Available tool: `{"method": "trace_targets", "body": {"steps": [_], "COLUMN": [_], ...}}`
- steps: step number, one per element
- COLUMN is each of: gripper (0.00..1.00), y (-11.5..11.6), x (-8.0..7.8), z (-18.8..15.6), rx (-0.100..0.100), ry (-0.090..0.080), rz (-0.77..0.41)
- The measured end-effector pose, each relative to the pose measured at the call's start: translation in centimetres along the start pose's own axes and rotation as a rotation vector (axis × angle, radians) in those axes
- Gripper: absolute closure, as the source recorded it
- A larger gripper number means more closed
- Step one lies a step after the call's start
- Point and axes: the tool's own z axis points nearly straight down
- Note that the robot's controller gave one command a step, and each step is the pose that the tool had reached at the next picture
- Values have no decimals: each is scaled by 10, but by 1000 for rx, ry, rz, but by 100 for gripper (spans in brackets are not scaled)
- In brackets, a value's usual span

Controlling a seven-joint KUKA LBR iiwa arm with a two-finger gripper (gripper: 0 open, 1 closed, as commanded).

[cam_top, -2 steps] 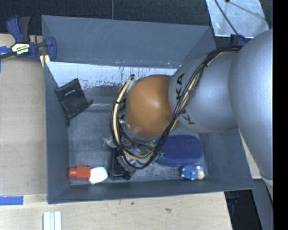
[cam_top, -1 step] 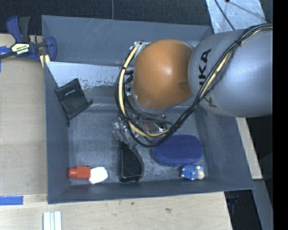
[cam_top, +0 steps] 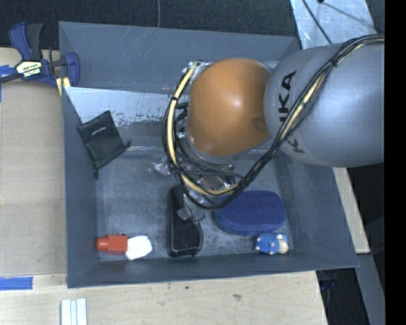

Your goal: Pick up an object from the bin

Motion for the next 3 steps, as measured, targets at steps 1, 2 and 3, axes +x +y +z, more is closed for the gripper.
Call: {"method": "trace_targets", "body": {"steps": [1, 2, 3], "gripper": [0, 100, 0], "y": [-41, -44, -40], "x": [38, 28, 35], "z": [90, 84, 91], "rx": [1, 13, 1], "ry": [-3, -48, -18], "rz": [0, 2, 3]}}
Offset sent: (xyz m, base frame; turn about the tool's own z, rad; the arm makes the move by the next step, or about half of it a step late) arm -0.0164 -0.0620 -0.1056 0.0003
